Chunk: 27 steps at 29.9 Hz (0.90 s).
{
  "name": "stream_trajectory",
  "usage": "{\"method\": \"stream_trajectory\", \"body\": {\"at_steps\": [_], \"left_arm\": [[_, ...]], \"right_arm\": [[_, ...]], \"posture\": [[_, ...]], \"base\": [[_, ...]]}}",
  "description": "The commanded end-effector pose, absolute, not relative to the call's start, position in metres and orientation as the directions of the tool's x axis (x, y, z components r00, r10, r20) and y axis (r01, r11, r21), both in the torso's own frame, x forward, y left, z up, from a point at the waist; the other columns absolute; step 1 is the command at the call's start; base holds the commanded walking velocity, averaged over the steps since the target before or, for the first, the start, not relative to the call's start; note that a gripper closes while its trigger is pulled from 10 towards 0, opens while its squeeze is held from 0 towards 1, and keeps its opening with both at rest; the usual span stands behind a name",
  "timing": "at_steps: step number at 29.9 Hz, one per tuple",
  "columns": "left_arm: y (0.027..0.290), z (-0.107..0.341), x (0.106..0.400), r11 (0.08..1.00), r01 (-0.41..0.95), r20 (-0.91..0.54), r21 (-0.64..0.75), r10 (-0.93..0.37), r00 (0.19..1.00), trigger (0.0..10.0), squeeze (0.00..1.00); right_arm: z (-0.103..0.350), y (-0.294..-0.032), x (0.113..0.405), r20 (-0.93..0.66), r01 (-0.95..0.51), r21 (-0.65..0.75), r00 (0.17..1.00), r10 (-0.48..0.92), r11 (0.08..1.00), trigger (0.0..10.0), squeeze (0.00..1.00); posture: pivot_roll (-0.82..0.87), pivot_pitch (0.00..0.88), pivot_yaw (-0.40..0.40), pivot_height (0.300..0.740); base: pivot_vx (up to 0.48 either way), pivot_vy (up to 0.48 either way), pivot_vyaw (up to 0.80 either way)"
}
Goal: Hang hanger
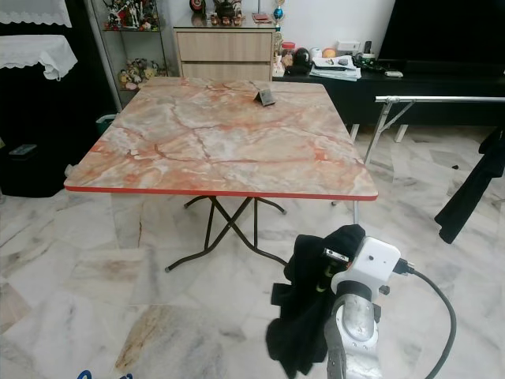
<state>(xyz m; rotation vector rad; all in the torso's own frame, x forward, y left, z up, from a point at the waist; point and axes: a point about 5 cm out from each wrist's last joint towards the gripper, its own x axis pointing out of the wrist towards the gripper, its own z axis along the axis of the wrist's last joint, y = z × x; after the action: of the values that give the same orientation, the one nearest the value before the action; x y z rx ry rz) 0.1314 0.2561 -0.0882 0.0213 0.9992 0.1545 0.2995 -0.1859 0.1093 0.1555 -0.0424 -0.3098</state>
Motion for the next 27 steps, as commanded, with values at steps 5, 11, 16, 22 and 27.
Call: {"method": "stream_trajectory", "body": {"at_steps": [5,11,16,22,27], "left_arm": [[0.248,-0.092,0.128,0.990,-0.109,-0.845,0.085,0.130,0.519,10.0,0.00],[0.238,-0.095,0.128,0.991,-0.112,-0.846,0.076,0.124,0.518,10.0,0.00],[0.231,-0.094,0.135,0.991,-0.115,-0.842,0.068,0.119,0.526,10.0,0.00],[0.226,-0.093,0.143,0.991,-0.113,-0.838,0.065,0.116,0.534,10.0,0.00],[0.226,-0.094,0.141,0.991,-0.113,-0.839,0.068,0.118,0.532,10.0,0.00]], "right_arm": [[0.123,-0.184,0.306,0.079,0.288,0.169,0.949,-0.304,0.943,10.0,0.00],[0.124,-0.185,0.307,0.082,0.291,0.163,0.948,-0.307,0.943,10.0,0.00],[0.125,-0.185,0.308,0.085,0.289,0.161,0.949,-0.305,0.944,10.0,0.00],[0.126,-0.185,0.309,0.091,0.283,0.155,0.950,-0.299,0.946,10.0,0.00],[0.127,-0.184,0.309,0.096,0.278,0.152,0.951,-0.294,0.949,10.0,0.00]], "posture": [[0.06,0.001,0.003,0.740],[0.07,0.017,-0.004,0.740],[0.07,0.022,-0.007,0.740],[0.07,0.026,-0.009,0.740],[0.07,0.028,-0.011,0.740]], "base": [[0.000,0.000,0.00],[0.000,0.000,0.00],[0.177,0.000,0.00],[0.303,0.000,0.00],[0.304,0.000,0.00]]}}
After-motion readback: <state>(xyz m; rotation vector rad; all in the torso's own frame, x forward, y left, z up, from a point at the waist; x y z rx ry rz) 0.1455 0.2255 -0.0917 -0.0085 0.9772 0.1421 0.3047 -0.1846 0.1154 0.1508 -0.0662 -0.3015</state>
